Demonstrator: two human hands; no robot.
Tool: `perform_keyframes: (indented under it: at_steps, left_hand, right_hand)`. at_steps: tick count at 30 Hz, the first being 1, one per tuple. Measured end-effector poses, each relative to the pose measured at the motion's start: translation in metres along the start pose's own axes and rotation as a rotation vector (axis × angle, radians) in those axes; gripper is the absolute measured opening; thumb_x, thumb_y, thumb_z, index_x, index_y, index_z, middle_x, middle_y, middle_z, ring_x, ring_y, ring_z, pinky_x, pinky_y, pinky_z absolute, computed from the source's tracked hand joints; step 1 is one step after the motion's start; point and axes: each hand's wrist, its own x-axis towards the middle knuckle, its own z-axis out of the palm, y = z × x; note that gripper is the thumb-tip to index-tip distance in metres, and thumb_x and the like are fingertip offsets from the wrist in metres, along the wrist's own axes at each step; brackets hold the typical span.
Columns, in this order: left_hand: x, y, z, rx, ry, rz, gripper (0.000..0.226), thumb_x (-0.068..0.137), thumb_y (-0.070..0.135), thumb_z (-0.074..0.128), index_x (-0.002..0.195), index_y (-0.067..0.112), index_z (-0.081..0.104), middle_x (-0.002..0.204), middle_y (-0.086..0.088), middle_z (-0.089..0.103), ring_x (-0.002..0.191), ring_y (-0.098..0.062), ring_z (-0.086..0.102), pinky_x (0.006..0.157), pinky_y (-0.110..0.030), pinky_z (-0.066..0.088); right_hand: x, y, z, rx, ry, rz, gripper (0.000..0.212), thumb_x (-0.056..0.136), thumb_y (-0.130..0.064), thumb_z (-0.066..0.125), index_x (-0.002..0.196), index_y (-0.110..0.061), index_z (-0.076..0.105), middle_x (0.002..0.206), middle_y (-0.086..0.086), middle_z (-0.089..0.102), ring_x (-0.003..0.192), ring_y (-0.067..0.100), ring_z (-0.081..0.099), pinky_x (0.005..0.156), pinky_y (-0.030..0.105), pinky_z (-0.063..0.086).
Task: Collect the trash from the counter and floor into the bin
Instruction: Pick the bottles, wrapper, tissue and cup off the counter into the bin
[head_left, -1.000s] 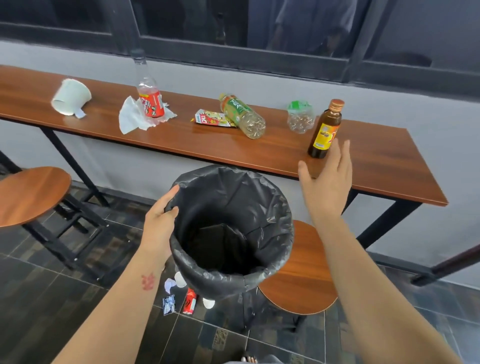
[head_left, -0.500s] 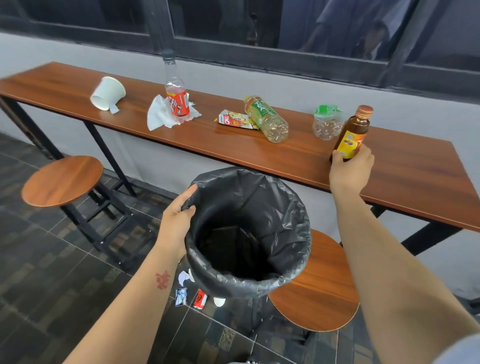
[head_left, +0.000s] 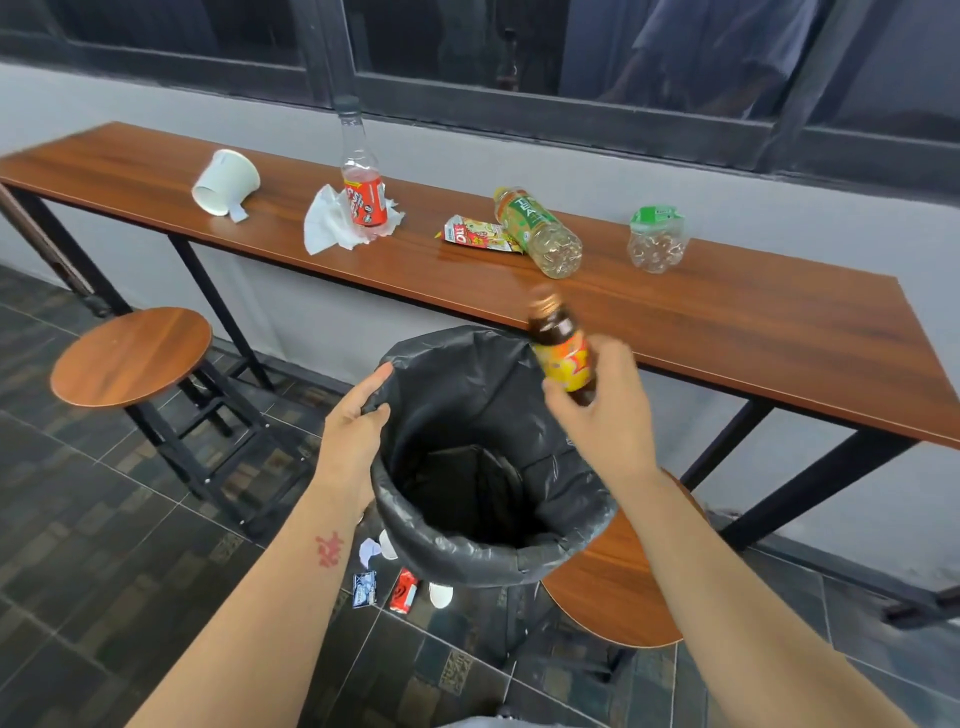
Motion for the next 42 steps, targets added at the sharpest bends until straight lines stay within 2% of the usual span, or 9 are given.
perform_keyframes:
  at_steps: [4, 9, 16, 19, 24, 31, 36, 39, 42]
  left_hand:
    - [-0.003, 0.001, -0.009, 0.047, 0.007, 0.048, 0.050, 0.102, 0.000, 0.048, 0.134, 0.037, 0.062, 0.151, 0.009, 0.048, 0.141, -0.016, 0.039, 0.110, -0.032, 0.036]
    - [-0.006, 0.000, -0.021, 0.027, -0.034, 0.056, 0.053, 0.101, -0.003, 0.048, 0.132, 0.038, 0.063, 0.149, 0.011, 0.049, 0.137, -0.008, 0.040, 0.101, -0.022, 0.033]
    - [-0.005, 0.003, -0.042, -0.005, -0.054, 0.064, 0.053, 0.101, -0.002, 0.048, 0.129, 0.040, 0.065, 0.147, 0.015, 0.051, 0.138, -0.007, 0.039, 0.104, -0.021, 0.033]
    - [-0.002, 0.008, -0.049, 0.001, -0.071, 0.073, 0.053, 0.101, -0.002, 0.048, 0.129, 0.039, 0.065, 0.146, 0.017, 0.051, 0.133, -0.002, 0.040, 0.101, -0.019, 0.033]
    - [0.004, 0.011, -0.057, 0.013, -0.105, 0.088, 0.052, 0.101, -0.003, 0.047, 0.131, 0.036, 0.065, 0.146, 0.017, 0.051, 0.134, 0.000, 0.038, 0.095, -0.014, 0.032]
    - [0.018, 0.005, -0.065, -0.017, -0.094, 0.050, 0.052, 0.101, -0.003, 0.048, 0.128, 0.037, 0.066, 0.147, 0.014, 0.050, 0.135, -0.003, 0.039, 0.105, -0.022, 0.033]
    - [0.025, 0.006, -0.066, -0.042, -0.075, -0.003, 0.051, 0.101, 0.000, 0.048, 0.125, 0.040, 0.068, 0.145, 0.012, 0.053, 0.136, -0.015, 0.046, 0.114, -0.042, 0.039]
    - [0.028, 0.012, -0.066, -0.056, -0.067, -0.011, 0.049, 0.102, 0.000, 0.048, 0.128, 0.037, 0.067, 0.144, 0.011, 0.054, 0.129, -0.012, 0.048, 0.113, -0.043, 0.040]
    - [0.038, 0.012, -0.063, -0.067, -0.067, -0.045, 0.048, 0.102, 0.001, 0.047, 0.126, 0.038, 0.068, 0.143, 0.010, 0.055, 0.130, -0.017, 0.049, 0.111, -0.045, 0.043]
  right_hand:
    - [-0.022, 0.008, 0.030, -0.280, -0.442, -0.082, 0.053, 0.085, -0.037, 0.067, 0.131, -0.022, 0.045, 0.121, -0.002, 0.054, 0.107, 0.015, 0.056, 0.079, 0.022, 0.044]
    - [-0.030, 0.010, 0.065, -0.615, -0.753, -0.147, 0.043, 0.089, -0.027, 0.061, 0.127, -0.016, 0.043, 0.123, 0.006, 0.056, 0.114, 0.026, 0.053, 0.088, 0.040, 0.050]
    - [-0.044, 0.011, 0.100, -0.908, -0.923, -0.244, 0.052, 0.085, -0.015, 0.067, 0.130, -0.013, 0.043, 0.125, 0.009, 0.057, 0.117, 0.029, 0.052, 0.091, 0.040, 0.046]
    - [-0.050, 0.012, 0.107, -0.961, -0.966, -0.262, 0.055, 0.086, -0.012, 0.064, 0.136, -0.014, 0.041, 0.132, 0.008, 0.056, 0.124, 0.027, 0.050, 0.104, 0.037, 0.036]
    - [-0.054, 0.007, 0.110, -0.890, -0.995, -0.251, 0.065, 0.096, -0.027, 0.055, 0.152, -0.018, 0.025, 0.157, 0.003, 0.030, 0.148, 0.023, 0.020, 0.120, 0.037, 0.013]
    - [-0.043, -0.019, 0.098, -0.651, -0.720, -0.198, 0.064, 0.101, -0.041, 0.042, 0.156, -0.022, 0.015, 0.162, -0.001, 0.017, 0.150, 0.015, 0.008, 0.123, 0.034, 0.009]
    - [-0.006, -0.042, 0.071, -0.446, -0.308, -0.146, 0.058, 0.099, -0.039, 0.048, 0.152, -0.021, 0.031, 0.157, 0.001, 0.031, 0.147, 0.019, 0.024, 0.121, 0.035, 0.018]
    - [0.032, -0.045, 0.058, -0.409, -0.063, -0.147, 0.060, 0.098, -0.034, 0.053, 0.151, -0.014, 0.032, 0.156, 0.005, 0.032, 0.147, 0.022, 0.024, 0.120, 0.033, 0.014]
    - [0.076, -0.037, 0.057, -0.467, 0.026, -0.122, 0.069, 0.095, -0.038, 0.056, 0.151, -0.010, 0.028, 0.158, 0.010, 0.029, 0.148, 0.024, 0.022, 0.120, 0.042, 0.021]
